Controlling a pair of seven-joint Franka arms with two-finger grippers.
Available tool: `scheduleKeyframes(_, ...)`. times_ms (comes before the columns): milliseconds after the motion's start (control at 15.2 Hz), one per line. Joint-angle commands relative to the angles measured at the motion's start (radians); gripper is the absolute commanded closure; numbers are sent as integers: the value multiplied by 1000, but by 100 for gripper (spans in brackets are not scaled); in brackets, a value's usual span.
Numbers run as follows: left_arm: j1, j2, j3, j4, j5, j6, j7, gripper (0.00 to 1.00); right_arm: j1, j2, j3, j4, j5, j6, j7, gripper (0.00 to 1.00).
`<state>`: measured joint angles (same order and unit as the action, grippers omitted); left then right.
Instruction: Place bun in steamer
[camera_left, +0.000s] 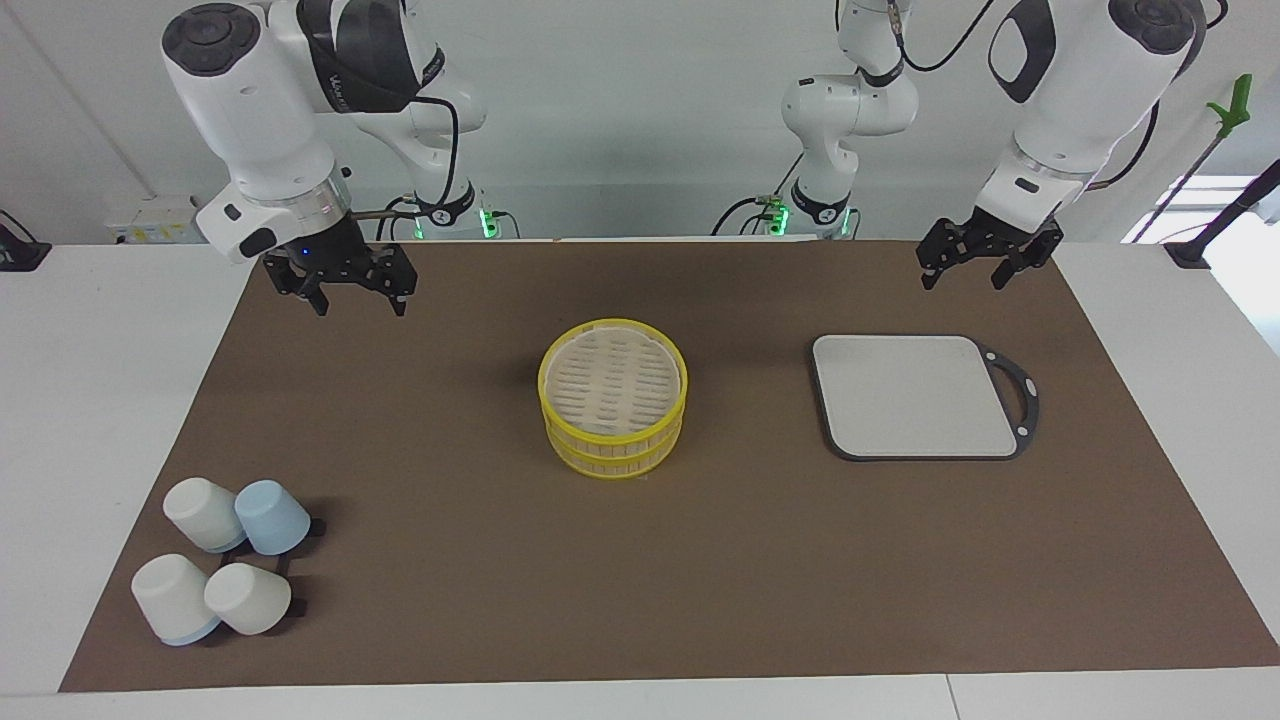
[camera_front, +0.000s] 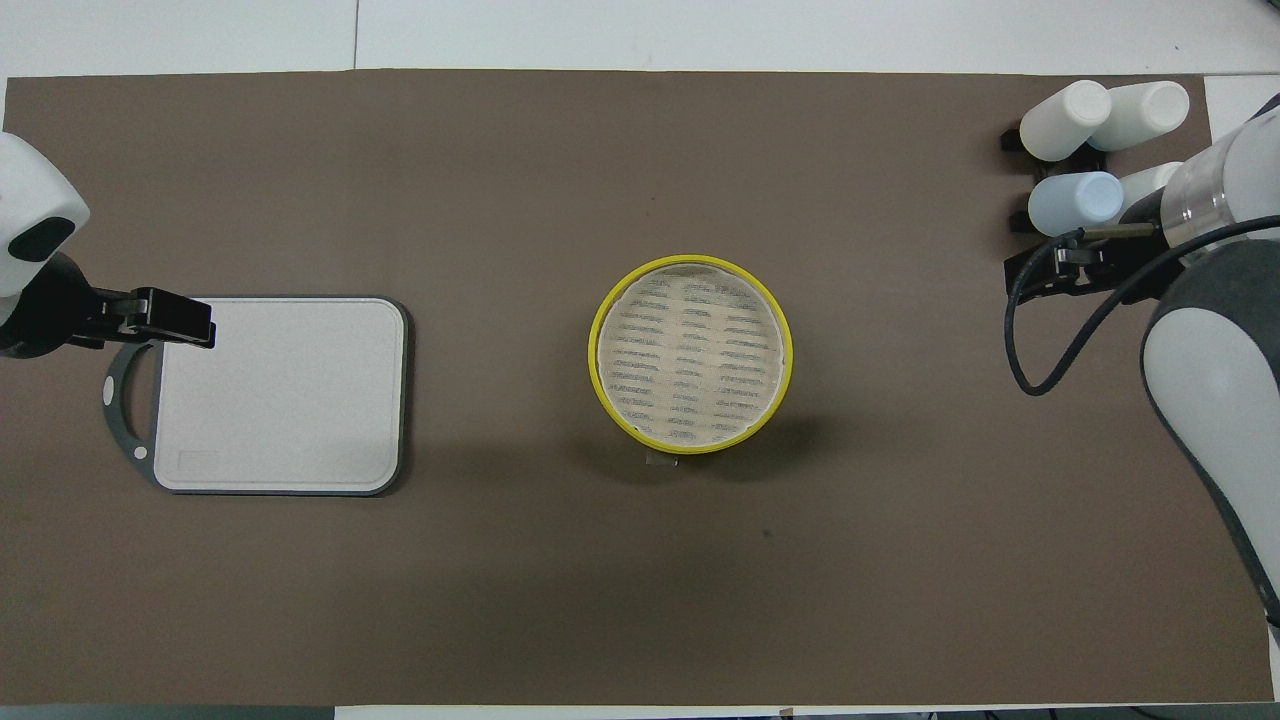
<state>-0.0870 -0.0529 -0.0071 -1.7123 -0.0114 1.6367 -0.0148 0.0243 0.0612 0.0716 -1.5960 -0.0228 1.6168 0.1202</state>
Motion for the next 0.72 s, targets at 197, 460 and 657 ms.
scheduleKeyframes(197, -8, -16, 1, -9, 16, -5, 3, 0, 5, 9, -15, 54, 20, -74, -77, 0)
scheduleKeyframes(460, -7, -18, 1, -9, 16, -6, 9, 0, 5, 8, -15, 56, 35, -49, -73, 0)
scheduleKeyframes(657, -7, -18, 1, -9, 16, -6, 7, 0, 6, 5, -13, 48, 32, -23, -70, 0)
